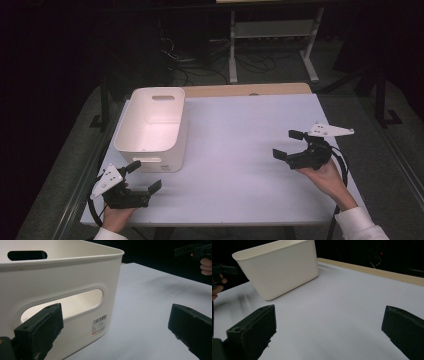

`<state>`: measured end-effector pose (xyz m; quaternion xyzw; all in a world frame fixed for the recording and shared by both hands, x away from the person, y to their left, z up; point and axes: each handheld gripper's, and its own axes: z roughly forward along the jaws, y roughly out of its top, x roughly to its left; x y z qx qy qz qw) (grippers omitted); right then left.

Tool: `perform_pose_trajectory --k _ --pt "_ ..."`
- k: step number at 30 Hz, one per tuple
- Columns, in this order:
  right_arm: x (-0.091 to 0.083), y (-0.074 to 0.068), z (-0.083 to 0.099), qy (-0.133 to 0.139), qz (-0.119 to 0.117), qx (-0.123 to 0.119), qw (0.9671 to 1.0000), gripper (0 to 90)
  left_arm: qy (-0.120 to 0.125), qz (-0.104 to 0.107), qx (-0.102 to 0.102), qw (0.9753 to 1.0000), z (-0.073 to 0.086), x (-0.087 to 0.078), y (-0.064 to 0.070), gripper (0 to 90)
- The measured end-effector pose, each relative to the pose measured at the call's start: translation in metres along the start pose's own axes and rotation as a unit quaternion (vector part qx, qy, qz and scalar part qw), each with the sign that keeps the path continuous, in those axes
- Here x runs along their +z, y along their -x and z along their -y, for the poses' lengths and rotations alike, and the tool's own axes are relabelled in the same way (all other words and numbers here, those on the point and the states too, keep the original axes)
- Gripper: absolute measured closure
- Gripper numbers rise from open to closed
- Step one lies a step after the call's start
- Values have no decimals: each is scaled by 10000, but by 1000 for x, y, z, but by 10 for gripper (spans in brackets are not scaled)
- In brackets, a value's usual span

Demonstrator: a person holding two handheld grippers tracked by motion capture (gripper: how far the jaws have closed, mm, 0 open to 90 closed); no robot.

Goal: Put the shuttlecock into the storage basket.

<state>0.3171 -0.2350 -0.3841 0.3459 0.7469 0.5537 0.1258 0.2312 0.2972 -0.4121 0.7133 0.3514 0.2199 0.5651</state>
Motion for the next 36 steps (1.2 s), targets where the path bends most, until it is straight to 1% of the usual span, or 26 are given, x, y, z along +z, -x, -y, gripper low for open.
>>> perform_pose_trajectory --k 2,6,9,12,13,14,17,22,24,29,30,36 --pt "-1 0 3 22 9 58 10000 0 22 -1 -5 10000 0 0 0 0" --pt "-2 2 11 -9 47 65 10000 0 48 -3 -38 10000 0 1 0 0" --pt "-3 2 17 4 52 123 9999 0 44 -4 -48 10000 0 1 0 0" --pt "-3 2 21 4 51 125 9999 0 57 -9 -48 10000 1 0 -1 0" --pt "-3 2 22 -2 57 103 9999 0 83 -6 -79 9999 1 1 -1 0" --pt "-4 2 23 -41 65 129 9999 0 81 -2 -98 9999 0 0 -1 0" --pt "-4 1 27 -27 71 110 9999 0 65 -5 -98 9999 0 0 -1 0" --pt "-7 1 31 -4 89 116 9999 0 61 -5 -90 9999 0 0 -1 0" --pt "-7 2 32 14 109 78 9999 0 60 -4 -88 9999 0 0 -1 0" --pt "-10 0 34 8 113 72 9999 0 67 2 -100 9999 0 0 -1 0" --pt "-10 0 35 40 129 34 9999 0 68 3 -98 9999 0 0 -1 0" --pt "-14 0 39 75 170 38 9998 0 73 4 -98 9999 0 0 -1 0"
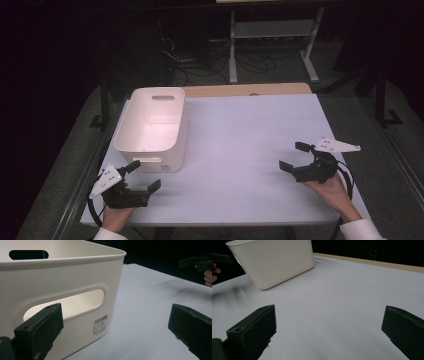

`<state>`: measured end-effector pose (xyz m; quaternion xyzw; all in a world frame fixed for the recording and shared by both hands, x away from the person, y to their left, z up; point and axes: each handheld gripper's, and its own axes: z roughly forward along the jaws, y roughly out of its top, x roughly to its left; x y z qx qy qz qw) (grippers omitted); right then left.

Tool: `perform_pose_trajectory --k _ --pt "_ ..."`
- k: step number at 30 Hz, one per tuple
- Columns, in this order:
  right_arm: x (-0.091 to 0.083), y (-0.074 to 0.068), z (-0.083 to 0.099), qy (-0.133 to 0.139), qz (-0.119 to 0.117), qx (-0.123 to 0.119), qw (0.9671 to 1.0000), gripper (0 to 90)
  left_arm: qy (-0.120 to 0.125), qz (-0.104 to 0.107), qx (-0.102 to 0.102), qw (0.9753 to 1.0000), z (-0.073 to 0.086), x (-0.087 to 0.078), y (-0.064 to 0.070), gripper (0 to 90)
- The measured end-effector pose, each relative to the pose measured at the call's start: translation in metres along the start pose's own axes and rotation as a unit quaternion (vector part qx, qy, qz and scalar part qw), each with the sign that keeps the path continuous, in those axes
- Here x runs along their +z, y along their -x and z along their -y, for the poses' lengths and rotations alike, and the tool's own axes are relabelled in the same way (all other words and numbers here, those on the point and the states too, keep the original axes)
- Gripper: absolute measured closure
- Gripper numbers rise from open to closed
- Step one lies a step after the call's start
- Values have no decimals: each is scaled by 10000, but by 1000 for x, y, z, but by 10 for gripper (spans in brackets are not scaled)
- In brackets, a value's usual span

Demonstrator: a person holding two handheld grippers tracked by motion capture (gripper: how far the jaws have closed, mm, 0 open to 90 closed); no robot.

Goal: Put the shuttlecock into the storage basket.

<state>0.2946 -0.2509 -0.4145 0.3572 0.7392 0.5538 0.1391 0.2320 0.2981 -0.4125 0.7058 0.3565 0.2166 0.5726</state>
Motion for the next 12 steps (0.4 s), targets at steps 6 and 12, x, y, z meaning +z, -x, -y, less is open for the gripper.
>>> perform_pose_trajectory --k 6,12 --pt "-4 -1 4 32 33 -11 10000 0 -1 7 -1 10000 0 0 0 0" --pt "-8 0 8 23 90 -21 10000 0 -3 11 14 10000 0 0 0 0"
